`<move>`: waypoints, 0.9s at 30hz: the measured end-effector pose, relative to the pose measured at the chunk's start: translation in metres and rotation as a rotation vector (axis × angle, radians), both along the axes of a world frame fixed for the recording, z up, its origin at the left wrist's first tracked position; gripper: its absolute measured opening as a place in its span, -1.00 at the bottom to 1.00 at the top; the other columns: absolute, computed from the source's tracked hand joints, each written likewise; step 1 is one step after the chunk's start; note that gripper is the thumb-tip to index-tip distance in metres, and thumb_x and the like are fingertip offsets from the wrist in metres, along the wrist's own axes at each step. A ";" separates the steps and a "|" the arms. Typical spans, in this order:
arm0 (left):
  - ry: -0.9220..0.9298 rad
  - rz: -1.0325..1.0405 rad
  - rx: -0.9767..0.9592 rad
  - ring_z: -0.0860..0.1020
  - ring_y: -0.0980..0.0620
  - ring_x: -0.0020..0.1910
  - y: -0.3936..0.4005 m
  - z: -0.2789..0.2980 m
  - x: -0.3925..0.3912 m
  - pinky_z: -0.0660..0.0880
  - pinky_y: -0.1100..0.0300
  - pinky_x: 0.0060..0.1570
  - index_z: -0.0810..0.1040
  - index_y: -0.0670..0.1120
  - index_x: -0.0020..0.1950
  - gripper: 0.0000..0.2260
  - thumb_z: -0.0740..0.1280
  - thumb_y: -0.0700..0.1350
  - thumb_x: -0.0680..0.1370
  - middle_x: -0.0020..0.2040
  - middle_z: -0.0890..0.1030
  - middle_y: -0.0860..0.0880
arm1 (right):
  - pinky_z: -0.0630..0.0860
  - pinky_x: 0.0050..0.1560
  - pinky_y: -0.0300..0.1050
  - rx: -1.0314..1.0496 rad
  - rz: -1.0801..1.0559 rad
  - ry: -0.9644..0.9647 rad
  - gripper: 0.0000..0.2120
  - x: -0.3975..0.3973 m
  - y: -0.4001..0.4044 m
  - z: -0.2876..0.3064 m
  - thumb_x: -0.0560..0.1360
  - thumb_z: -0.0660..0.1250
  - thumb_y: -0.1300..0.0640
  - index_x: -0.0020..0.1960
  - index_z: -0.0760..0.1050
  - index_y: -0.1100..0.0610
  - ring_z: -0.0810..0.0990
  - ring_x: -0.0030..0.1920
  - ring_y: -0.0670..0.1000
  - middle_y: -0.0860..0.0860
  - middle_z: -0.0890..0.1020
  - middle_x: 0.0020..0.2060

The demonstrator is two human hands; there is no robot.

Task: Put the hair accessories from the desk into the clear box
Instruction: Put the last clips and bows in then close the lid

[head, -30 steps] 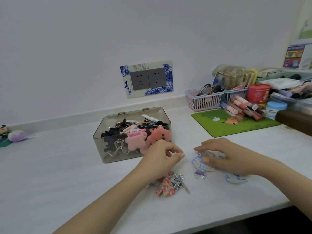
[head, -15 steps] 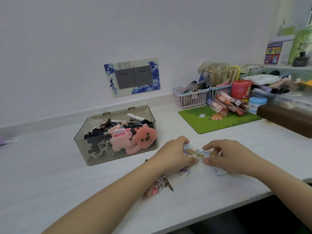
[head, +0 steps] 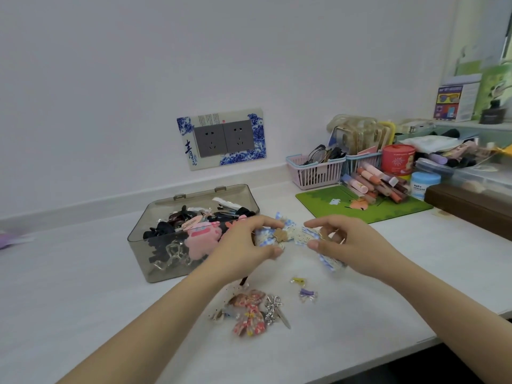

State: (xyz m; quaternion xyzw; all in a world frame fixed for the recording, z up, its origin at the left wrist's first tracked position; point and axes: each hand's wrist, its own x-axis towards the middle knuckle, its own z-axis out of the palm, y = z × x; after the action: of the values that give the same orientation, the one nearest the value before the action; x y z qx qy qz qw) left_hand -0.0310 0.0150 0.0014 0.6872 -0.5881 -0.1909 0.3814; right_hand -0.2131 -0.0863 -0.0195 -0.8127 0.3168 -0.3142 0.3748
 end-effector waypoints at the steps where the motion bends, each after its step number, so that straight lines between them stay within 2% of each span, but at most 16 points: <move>1: 0.063 -0.004 -0.011 0.57 0.16 -0.14 0.004 0.005 0.003 0.54 0.26 -0.08 0.57 0.11 0.08 -0.68 0.47 -0.20 0.41 0.01 0.57 0.11 | 0.35 -0.43 -0.32 -0.014 -0.003 -0.017 -0.73 0.004 0.000 0.004 0.41 0.42 0.06 0.11 0.55 -0.05 0.41 -0.41 -0.06 -0.13 0.47 -0.37; 3: 0.108 0.021 -0.040 0.62 0.19 -0.16 0.012 0.012 0.012 0.58 0.31 -0.13 0.58 0.08 0.07 -0.69 0.46 -0.25 0.42 0.07 0.60 0.05 | 0.33 -0.44 -0.35 -0.031 0.003 -0.049 -0.73 0.016 0.001 0.013 0.42 0.42 0.07 0.11 0.56 -0.03 0.39 -0.40 -0.06 -0.12 0.46 -0.33; 7: -0.001 0.077 -0.101 0.60 0.16 -0.07 0.021 0.022 0.034 0.48 0.44 -0.08 0.59 0.16 0.10 -0.69 0.44 -0.16 0.43 0.04 0.62 0.13 | 0.32 -0.48 -0.44 -0.033 0.059 -0.112 -0.75 0.049 0.005 0.030 0.42 0.41 0.12 0.09 0.54 -0.03 0.41 -0.36 -0.06 -0.09 0.48 -0.26; 9: 0.009 0.107 -0.133 0.60 0.14 -0.01 0.022 0.026 0.043 0.52 0.27 0.02 0.59 0.21 0.08 -0.69 0.44 -0.14 0.44 0.07 0.62 0.16 | 0.35 -0.45 -0.44 -0.043 0.077 -0.143 -0.75 0.068 0.005 0.036 0.41 0.42 0.12 0.07 0.53 -0.04 0.43 -0.33 -0.06 -0.11 0.50 -0.23; 12: 0.031 0.155 -0.163 0.64 0.05 -0.05 0.020 0.031 0.057 0.57 0.05 0.06 0.60 0.20 0.01 -0.71 0.44 -0.18 0.43 0.00 0.65 0.13 | 0.44 -0.31 -0.33 -0.091 0.059 -0.154 -0.74 0.096 0.001 0.043 0.40 0.43 0.09 0.06 0.52 -0.06 0.46 -0.30 -0.07 -0.12 0.53 -0.18; 14: 0.040 0.190 -0.193 0.65 0.03 -0.06 0.017 0.037 0.072 0.59 0.09 0.04 0.60 0.18 -0.02 -0.73 0.45 -0.19 0.43 0.01 0.65 0.09 | 0.47 -0.21 -0.25 -0.126 0.051 -0.149 -0.75 0.115 -0.006 0.048 0.39 0.44 0.08 0.05 0.53 -0.06 0.47 -0.28 -0.08 -0.10 0.56 -0.12; 16: 0.016 0.224 -0.188 0.63 0.04 -0.03 0.014 0.041 0.084 0.56 0.23 0.02 0.60 0.16 -0.02 -0.76 0.45 -0.18 0.44 0.02 0.63 0.11 | 0.44 -0.20 -0.30 -0.144 0.049 -0.136 -0.77 0.128 -0.011 0.051 0.39 0.44 0.08 0.03 0.54 -0.06 0.48 -0.28 -0.12 -0.09 0.58 -0.08; 19: -0.013 0.271 -0.141 0.62 -0.01 -0.01 0.007 0.044 0.108 0.53 0.07 0.11 0.60 0.21 -0.08 -0.76 0.46 -0.14 0.42 0.04 0.64 0.08 | 0.35 -0.23 -0.42 -0.176 0.056 -0.093 -0.78 0.150 -0.020 0.055 0.39 0.44 0.07 0.02 0.57 -0.04 0.46 -0.26 -0.24 -0.11 0.60 -0.11; 21: -0.042 0.267 -0.059 0.62 -0.10 -0.05 0.004 0.044 0.122 0.54 0.02 0.06 0.60 0.22 -0.12 -0.76 0.46 -0.15 0.42 -0.01 0.66 0.03 | 0.35 -0.23 -0.42 -0.222 0.081 -0.011 -0.77 0.163 -0.025 0.057 0.38 0.45 0.07 0.03 0.59 -0.01 0.46 -0.25 -0.26 -0.14 0.59 -0.14; 22: -0.063 0.253 -0.005 0.62 -0.09 -0.08 0.004 0.043 0.126 0.54 0.06 0.02 0.62 0.20 -0.11 -0.78 0.46 -0.15 0.42 -0.05 0.66 0.00 | 0.36 -0.24 -0.40 -0.248 0.108 0.048 -0.77 0.167 -0.027 0.057 0.38 0.45 0.07 0.03 0.60 0.01 0.48 -0.25 -0.25 -0.14 0.60 -0.16; 23: -0.076 0.235 0.047 0.61 -0.02 -0.16 0.003 0.041 0.131 0.55 0.16 -0.06 0.63 0.16 -0.07 -0.80 0.45 -0.15 0.44 -0.11 0.65 -0.01 | 0.37 -0.26 -0.40 -0.257 0.145 0.101 -0.76 0.171 -0.029 0.056 0.37 0.46 0.08 0.04 0.61 0.02 0.50 -0.28 -0.25 -0.15 0.60 -0.18; 25: -0.104 0.215 0.091 0.52 0.18 -0.32 0.004 0.038 0.135 0.41 0.39 -0.26 0.63 0.08 0.01 -0.84 0.42 -0.13 0.47 -0.26 0.55 0.08 | 0.39 -0.39 -0.46 -0.197 0.224 0.164 -0.77 0.172 -0.030 0.055 0.38 0.46 0.13 0.04 0.61 0.06 0.50 -0.45 -0.30 -0.18 0.59 -0.31; 27: -0.132 0.253 0.056 0.48 0.17 -0.32 0.004 0.034 0.136 0.37 0.35 -0.29 0.63 0.07 0.02 -0.86 0.42 -0.08 0.47 -0.31 0.50 0.13 | 0.41 -0.44 -0.44 -0.157 0.251 0.202 -0.79 0.172 -0.030 0.053 0.39 0.45 0.14 0.02 0.63 0.05 0.49 -0.53 -0.27 -0.23 0.56 -0.40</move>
State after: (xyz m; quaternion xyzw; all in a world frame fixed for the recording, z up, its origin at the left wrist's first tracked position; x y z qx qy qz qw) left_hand 0.1053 0.0194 0.0354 0.7771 -0.5151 -0.1120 0.3438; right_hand -0.0414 -0.1160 0.0333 -0.9001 0.2236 -0.2054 0.3125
